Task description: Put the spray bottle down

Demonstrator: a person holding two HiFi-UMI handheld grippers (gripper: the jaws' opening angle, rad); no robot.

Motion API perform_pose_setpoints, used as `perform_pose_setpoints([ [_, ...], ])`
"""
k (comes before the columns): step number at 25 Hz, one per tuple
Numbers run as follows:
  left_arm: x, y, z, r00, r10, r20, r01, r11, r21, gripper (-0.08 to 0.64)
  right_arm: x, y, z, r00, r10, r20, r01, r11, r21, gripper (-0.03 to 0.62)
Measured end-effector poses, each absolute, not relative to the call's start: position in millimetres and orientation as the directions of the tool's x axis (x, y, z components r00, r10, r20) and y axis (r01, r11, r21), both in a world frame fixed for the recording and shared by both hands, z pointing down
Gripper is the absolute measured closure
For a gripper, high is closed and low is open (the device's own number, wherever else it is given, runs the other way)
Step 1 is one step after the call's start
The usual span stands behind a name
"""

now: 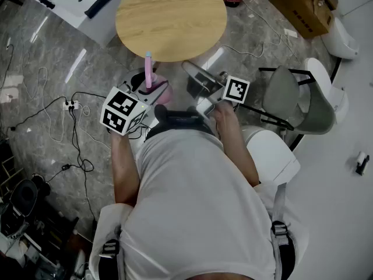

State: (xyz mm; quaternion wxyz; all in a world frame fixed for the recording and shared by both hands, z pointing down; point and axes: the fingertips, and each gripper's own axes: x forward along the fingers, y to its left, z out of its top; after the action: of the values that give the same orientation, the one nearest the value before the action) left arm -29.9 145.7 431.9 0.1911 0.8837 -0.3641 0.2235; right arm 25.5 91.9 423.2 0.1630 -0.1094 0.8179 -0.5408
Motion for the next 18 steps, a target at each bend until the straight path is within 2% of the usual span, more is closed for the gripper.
perform_pose_setpoints([
  [18, -11.9, 150.1, 425.8, 0.651, -0.559, 0.513, -0.716, -0.678, 0.170, 0.354, 40.1, 98.8, 425.0, -0.923, -0.362, -0.130, -0.023, 0.390, -0.921, 0.568],
])
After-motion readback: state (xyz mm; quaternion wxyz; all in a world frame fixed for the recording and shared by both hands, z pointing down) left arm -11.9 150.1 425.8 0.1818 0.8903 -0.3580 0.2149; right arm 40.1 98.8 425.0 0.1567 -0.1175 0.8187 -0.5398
